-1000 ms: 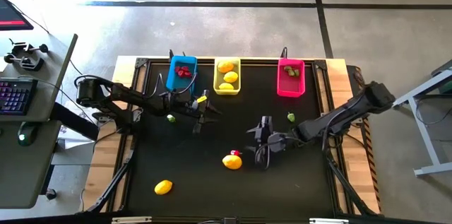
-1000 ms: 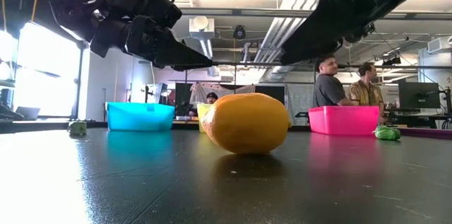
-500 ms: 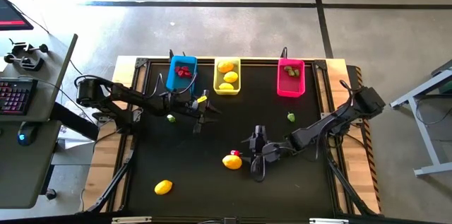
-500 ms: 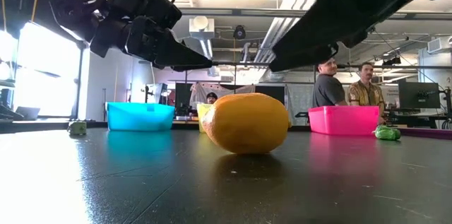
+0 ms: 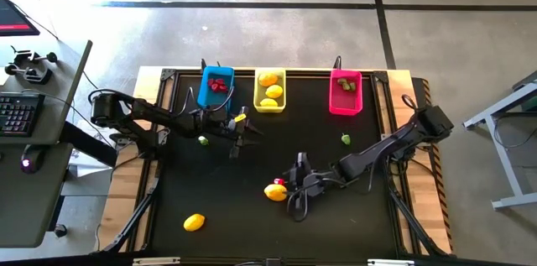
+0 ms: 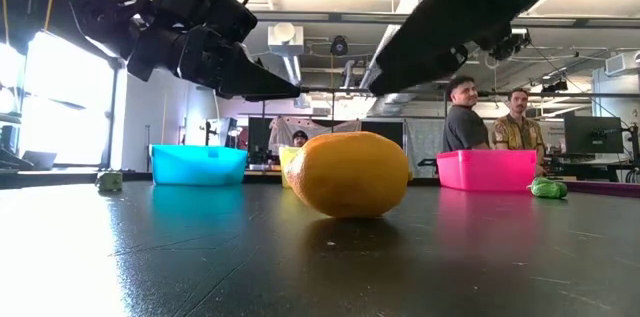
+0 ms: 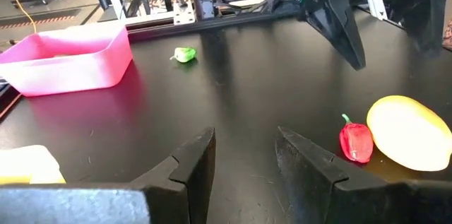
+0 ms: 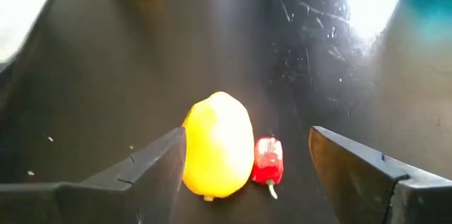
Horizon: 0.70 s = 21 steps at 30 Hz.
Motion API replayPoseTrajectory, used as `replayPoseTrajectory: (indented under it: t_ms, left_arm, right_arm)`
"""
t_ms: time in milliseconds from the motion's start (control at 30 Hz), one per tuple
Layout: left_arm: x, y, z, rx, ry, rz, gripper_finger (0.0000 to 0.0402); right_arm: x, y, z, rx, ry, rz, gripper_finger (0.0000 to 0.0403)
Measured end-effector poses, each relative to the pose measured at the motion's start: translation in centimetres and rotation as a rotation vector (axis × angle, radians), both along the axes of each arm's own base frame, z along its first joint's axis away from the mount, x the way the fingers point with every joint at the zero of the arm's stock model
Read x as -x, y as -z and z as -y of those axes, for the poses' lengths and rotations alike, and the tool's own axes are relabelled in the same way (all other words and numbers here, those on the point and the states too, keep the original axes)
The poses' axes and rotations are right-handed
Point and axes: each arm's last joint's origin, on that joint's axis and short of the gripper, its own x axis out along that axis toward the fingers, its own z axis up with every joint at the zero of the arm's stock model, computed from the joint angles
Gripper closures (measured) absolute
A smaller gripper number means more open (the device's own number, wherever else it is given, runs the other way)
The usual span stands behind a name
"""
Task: Sort produce into baskets
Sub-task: Put the yellow lemon into the yellow bin
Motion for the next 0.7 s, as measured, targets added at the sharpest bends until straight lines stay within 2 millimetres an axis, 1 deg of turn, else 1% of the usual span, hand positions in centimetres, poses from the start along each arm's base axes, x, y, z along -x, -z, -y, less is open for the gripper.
replayPoseTrajectory:
  t_ms: [267,433,567,700]
  left_arm:
    - [0.0,0.1,0.0,0.001,0.001,-0.006,0.0266]
    - [0.0,0.1,0.0,0.001,0.001,-0.006,0.0266]
    - [0.0,0.1,0.0,0.002,0.001,-0.009,0.0266]
    - [0.0,0.1,0.0,0.002,0.001,-0.015,0.0266]
  right_arm:
    - [-1.3,0.7,-1.1,0.016,-0.023,-0.101,0.0111]
    - [-2.4,0.5,-1.8,-0.020,-0.021,-0.167,0.0087]
    - [-2.7,0.5,-1.9,-0.004,-0.028,-0.186,0.0067]
    - [-2.8,1.0,-2.0,0.011,-0.029,-0.198,0.0061]
